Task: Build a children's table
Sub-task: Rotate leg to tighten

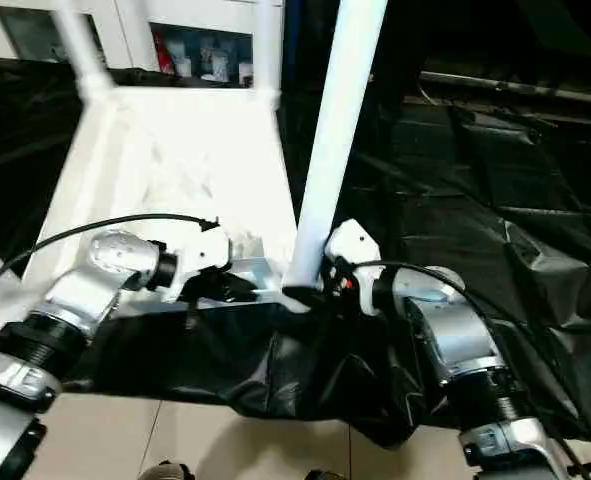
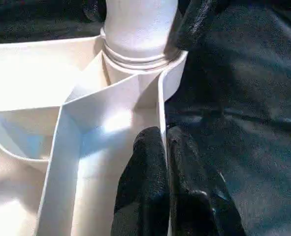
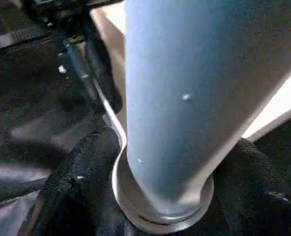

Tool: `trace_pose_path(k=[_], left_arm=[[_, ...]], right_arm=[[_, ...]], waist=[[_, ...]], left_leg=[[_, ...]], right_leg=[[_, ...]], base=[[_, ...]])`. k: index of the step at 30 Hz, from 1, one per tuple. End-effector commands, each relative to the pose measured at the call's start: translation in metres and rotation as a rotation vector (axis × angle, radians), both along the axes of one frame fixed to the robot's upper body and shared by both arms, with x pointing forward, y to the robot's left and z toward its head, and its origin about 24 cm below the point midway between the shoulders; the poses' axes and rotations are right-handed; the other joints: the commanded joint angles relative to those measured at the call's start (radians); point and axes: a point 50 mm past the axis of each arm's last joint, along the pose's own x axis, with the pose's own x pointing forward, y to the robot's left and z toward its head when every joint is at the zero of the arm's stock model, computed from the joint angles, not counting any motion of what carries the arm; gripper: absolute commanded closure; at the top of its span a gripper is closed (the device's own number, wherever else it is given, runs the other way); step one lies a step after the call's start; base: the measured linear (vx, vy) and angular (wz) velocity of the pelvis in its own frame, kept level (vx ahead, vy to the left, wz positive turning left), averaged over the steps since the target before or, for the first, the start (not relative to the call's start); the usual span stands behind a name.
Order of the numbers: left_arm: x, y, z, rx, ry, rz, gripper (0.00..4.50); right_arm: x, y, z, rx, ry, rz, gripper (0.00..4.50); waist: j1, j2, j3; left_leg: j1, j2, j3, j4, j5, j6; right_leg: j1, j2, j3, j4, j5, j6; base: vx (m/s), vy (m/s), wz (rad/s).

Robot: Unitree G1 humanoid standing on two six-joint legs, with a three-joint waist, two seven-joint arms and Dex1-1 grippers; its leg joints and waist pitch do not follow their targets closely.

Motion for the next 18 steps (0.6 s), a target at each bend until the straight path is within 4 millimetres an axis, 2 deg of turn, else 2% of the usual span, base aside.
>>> trace_pose_path(k=[1,5,7,10,14,17,18], left_arm=[[-0.013,0.000,-0.023,0.098,0.097,-0.064,4.50],[-0.016,0.003,-0.023,0.102,0.119,-0.094,4.50],[-0.017,0.005,-0.023,0.105,0.127,-0.104,4.50],[-0.018,0.011,-0.022,0.117,0.141,-0.111,4.50],[-0.019,0.018,-0.022,0.134,0.153,-0.112,4.50],[-0.020,0.021,-0.022,0.143,0.160,-0.110,4.50],[-0.020,0.021,-0.022,0.144,0.160,-0.110,4.50]], right_arm=[[-0.011,0.009,-0.015,-0.030,0.079,0.095,1.48],[-0.011,0.009,-0.014,-0.031,0.083,0.120,1.48],[-0.011,0.009,-0.012,-0.030,0.083,0.135,1.48],[-0.011,0.007,-0.009,-0.035,0.085,0.165,1.48],[-0.013,0.005,-0.008,-0.046,0.094,0.198,1.48],[-0.014,0.005,-0.008,-0.052,0.100,0.216,1.48],[-0.014,0.005,-0.008,-0.052,0.100,0.218,1.72]], waist=[[-0.002,0.008,-0.050],[0.001,0.006,-0.047],[0.001,0.005,-0.047],[0.001,0.004,-0.047],[0.002,0.002,-0.050],[0.003,0.003,-0.050],[0.003,0.003,-0.050]], left_leg=[[-0.003,-0.005,0.017,-0.043,-0.108,0.079],[0.001,-0.001,0.017,-0.049,-0.161,0.061],[0.001,-0.001,0.017,-0.049,-0.164,0.056],[0.000,0.000,0.016,-0.049,-0.163,0.055],[-0.001,-0.003,0.018,-0.044,-0.127,0.067],[-0.001,-0.002,0.018,-0.044,-0.128,0.068],[-0.001,-0.002,0.018,-0.044,-0.128,0.069]], right_leg=[[0.062,-0.030,0.028,-0.040,0.059,-0.265],[0.060,-0.035,0.030,-0.048,-0.040,-0.252],[0.059,-0.034,0.031,-0.048,-0.056,-0.247],[0.059,-0.034,0.031,-0.047,-0.061,-0.244],[0.060,-0.032,0.030,-0.041,-0.007,-0.255],[0.060,-0.033,0.029,-0.041,-0.011,-0.258],[0.061,-0.033,0.029,-0.041,-0.012,-0.258]], base=[[0.000,0.000,0.00],[0.000,0.000,0.00],[0.000,0.000,0.00],[0.000,0.000,0.00],[0.000,0.000,0.00],[0.000,0.000,0.00],[0.000,0.000,0.00]])
